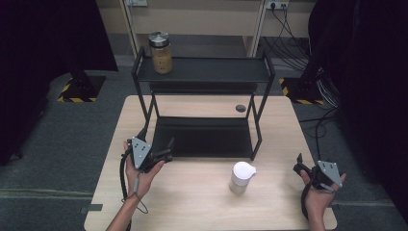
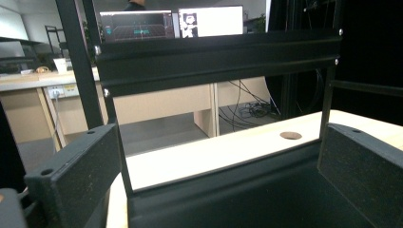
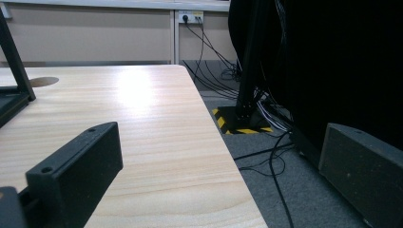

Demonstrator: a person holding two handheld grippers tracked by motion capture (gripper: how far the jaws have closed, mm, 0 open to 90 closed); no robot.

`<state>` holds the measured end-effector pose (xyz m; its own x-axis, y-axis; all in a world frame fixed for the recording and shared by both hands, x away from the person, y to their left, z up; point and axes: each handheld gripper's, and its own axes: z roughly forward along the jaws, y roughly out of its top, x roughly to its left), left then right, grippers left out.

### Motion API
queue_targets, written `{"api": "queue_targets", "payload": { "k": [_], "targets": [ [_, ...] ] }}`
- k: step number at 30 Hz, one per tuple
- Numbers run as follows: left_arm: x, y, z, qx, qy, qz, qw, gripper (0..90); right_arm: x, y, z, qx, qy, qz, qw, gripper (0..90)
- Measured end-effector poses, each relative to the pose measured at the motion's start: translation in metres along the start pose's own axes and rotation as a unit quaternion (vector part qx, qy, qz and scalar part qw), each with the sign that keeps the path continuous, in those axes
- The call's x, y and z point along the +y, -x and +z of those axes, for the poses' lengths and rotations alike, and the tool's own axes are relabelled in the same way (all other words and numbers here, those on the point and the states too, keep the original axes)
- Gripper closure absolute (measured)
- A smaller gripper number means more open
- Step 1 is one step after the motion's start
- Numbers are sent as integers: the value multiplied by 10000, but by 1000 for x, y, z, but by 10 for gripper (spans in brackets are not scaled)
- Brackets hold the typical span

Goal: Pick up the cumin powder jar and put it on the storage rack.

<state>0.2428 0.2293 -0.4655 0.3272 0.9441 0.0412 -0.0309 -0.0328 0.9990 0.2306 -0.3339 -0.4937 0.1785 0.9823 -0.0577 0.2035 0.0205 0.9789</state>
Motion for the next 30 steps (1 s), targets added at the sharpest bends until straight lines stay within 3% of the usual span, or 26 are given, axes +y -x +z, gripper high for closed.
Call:
{"api": "queue_targets", "payload": {
  "k": [13,23,26,30],
  "targets": [
    [-18,1,-9,-48,-94,-121,9999,0,0,0,0,6,0,9,10000,7],
    [-28,2,-20,-154,-312,-71,9994,0,0,0,0,21,-7,-27,10000,6],
    [-32,4,-22,-173,-395,-180,9989,0,0,1,0,35,-7,7,10000,6],
    [-34,5,-24,-170,-443,-179,9987,0,0,1,1,42,-8,-12,10000,6]
  ]
}}
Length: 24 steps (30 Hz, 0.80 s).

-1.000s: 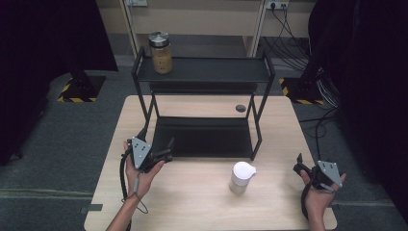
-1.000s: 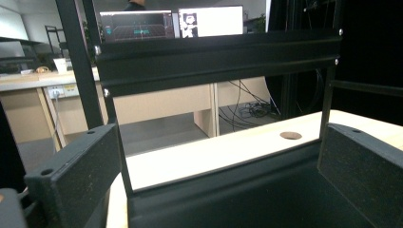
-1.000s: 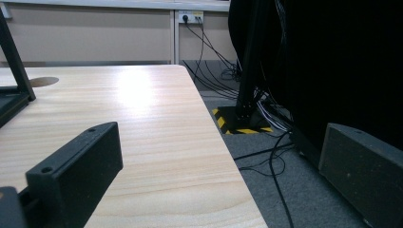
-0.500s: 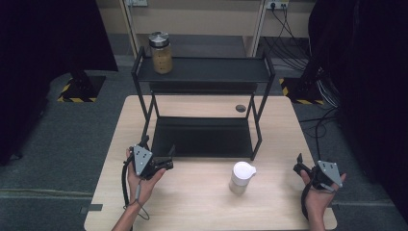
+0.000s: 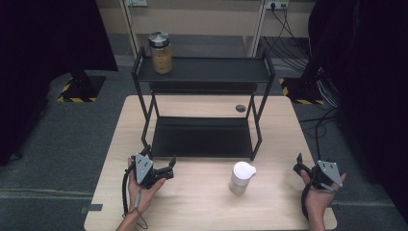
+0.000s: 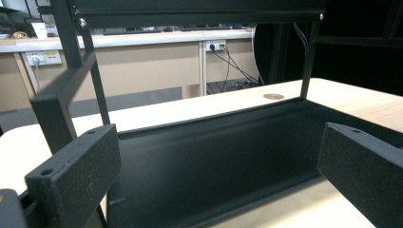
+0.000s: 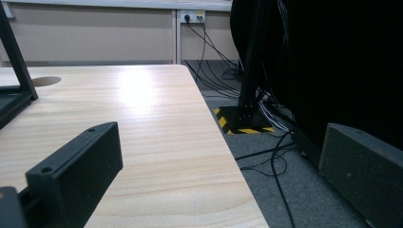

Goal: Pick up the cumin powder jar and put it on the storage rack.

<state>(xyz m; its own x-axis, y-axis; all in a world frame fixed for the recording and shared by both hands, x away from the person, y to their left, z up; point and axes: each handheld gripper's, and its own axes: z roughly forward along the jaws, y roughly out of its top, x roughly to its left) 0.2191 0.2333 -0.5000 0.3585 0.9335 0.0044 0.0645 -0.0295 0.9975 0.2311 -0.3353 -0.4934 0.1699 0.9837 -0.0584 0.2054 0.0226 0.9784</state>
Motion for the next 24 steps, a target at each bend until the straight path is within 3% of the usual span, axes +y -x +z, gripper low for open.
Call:
{"api": "queue_targets", "payload": {
  "k": [2,7,18,24],
  "targets": [
    [-2,1,-1,20,2,-135,9999,0,0,1,0,12,1,8,10000,6],
    [-6,4,-2,91,-80,-180,9998,0,0,2,0,30,0,42,10000,7],
    [-12,5,2,102,-240,-109,9996,0,0,2,0,31,1,51,10000,7],
    [-14,3,4,77,-328,-168,9993,0,0,2,1,35,-7,26,10000,7]
  ]
}}
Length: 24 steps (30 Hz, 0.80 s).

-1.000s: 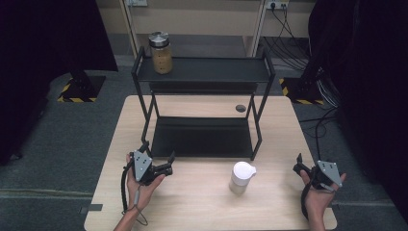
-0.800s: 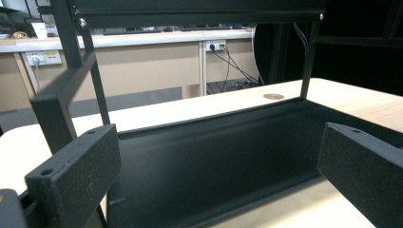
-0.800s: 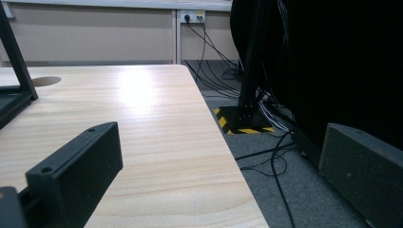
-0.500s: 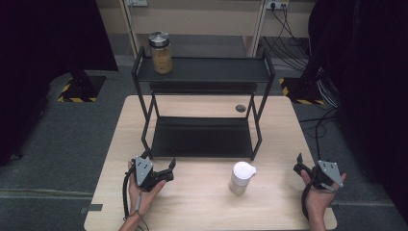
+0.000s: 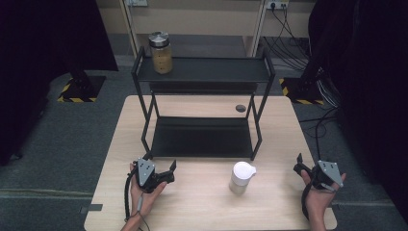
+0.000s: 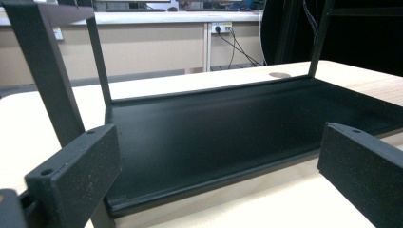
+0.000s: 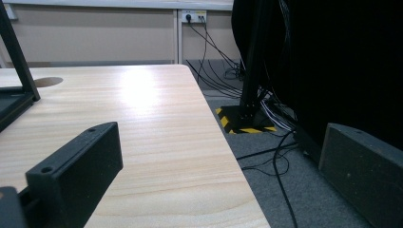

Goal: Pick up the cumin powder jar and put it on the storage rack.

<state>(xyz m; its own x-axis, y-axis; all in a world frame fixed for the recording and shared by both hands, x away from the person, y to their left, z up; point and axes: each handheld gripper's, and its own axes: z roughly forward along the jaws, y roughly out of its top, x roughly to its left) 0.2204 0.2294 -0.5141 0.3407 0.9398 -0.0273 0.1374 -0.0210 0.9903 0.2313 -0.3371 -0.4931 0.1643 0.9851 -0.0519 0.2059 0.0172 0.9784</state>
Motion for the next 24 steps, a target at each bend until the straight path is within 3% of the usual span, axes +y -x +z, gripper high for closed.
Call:
{"api": "queue_targets", "payload": {
  "k": [24],
  "targets": [
    [1,-1,3,-107,-94,23,9999,0,-1,-1,0,-30,21,-24,10000,7]
  ]
}}
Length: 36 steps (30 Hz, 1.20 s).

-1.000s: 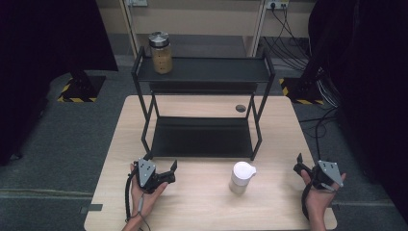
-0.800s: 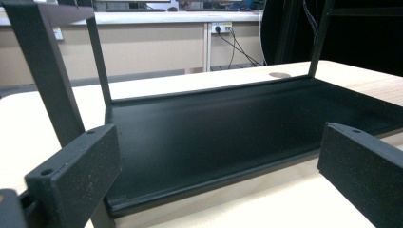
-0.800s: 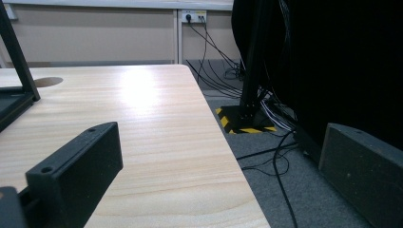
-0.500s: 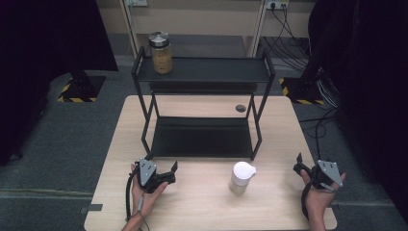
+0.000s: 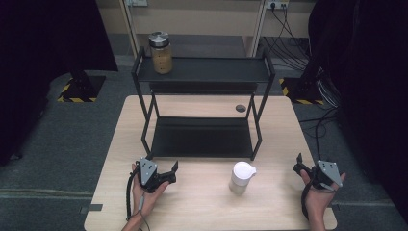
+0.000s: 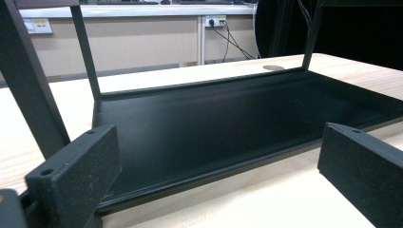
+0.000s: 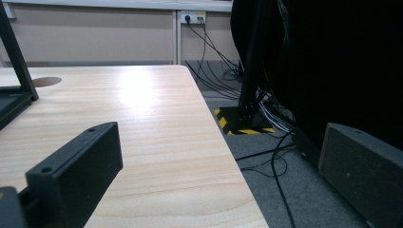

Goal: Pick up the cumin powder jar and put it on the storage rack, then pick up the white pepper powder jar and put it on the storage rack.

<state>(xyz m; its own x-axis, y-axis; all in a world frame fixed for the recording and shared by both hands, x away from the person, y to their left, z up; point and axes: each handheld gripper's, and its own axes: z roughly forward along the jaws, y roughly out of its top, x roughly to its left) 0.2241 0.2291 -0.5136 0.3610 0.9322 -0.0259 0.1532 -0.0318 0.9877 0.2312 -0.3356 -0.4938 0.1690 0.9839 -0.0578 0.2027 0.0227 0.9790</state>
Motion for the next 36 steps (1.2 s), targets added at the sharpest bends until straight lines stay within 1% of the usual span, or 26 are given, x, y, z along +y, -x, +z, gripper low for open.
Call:
{"api": "queue_targets", "payload": {
  "k": [10,14,17,19,22,25,27,29,32,36],
  "targets": [
    [0,1,1,4,-10,-9,10000,0,0,0,0,-3,-11,13,10000,5],
    [0,1,1,-4,-8,-8,10000,0,1,0,0,8,-17,-32,10000,4],
    [0,1,1,8,-1,-27,10000,0,0,2,0,52,-10,23,10000,3],
    [0,1,1,14,1,-23,10000,0,2,7,-1,185,21,119,9998,3],
    [1,2,1,25,-15,-19,10000,0,7,11,-8,407,276,224,9985,3],
    [1,1,1,26,-17,-38,10000,0,12,16,-14,751,433,358,9956,3],
    [0,1,1,20,-10,-37,10000,0,15,18,-18,966,468,433,9933,3],
    [0,1,1,22,-6,-26,10000,0,17,19,-19,1071,466,509,9919,3],
    [0,1,1,17,4,-19,10000,0,19,22,-21,1232,490,714,9886,3],
    [1,1,1,33,-19,-44,10000,0,22,24,-24,1395,538,843,9852,3]
  ]
}}
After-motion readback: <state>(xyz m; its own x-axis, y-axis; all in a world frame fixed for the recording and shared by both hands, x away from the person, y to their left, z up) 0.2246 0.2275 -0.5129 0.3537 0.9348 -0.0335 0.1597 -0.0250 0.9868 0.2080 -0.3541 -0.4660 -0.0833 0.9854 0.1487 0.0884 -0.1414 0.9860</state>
